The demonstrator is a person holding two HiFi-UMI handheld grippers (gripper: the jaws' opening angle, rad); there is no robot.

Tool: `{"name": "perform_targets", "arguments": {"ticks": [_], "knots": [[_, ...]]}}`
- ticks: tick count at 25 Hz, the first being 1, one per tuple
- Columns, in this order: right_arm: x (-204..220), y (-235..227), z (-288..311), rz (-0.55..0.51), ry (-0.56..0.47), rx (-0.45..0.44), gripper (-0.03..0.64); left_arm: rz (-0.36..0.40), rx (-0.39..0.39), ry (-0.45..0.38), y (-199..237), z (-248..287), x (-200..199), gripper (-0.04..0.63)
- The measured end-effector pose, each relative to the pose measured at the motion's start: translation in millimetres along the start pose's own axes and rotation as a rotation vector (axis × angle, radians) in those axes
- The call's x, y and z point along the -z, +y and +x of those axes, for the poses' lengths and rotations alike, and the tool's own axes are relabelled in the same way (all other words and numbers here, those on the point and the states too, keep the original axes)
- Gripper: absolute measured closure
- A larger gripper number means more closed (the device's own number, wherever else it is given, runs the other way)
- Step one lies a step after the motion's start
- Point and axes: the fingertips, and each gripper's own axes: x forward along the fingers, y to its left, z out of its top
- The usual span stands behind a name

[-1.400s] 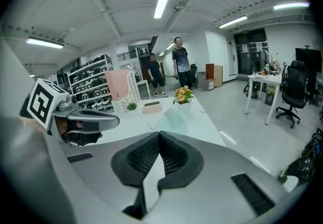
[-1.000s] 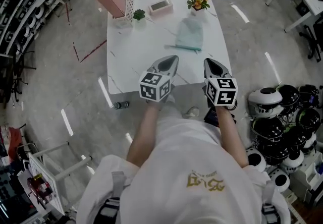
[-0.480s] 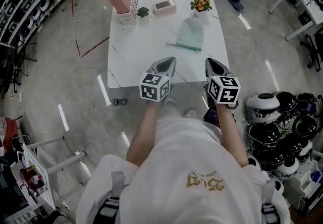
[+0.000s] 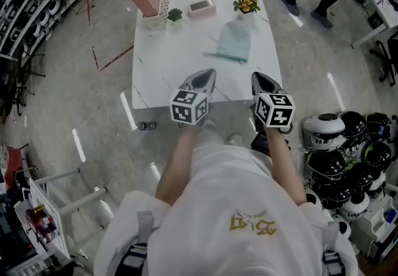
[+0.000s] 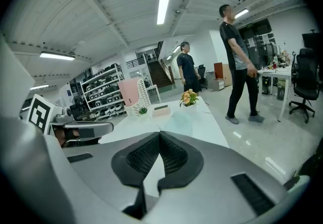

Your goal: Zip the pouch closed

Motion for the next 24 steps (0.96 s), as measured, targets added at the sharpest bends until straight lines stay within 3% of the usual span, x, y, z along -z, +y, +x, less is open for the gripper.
{"name": "perform_targets", "arguments": {"ticks": [24], "knots": [[4.8,-0.3,-10.3,-0.004,-0.007,-0.017,0.604,-0.003,-0.007,0.004,-8.6,-2.6,4.0,0.578]]}}
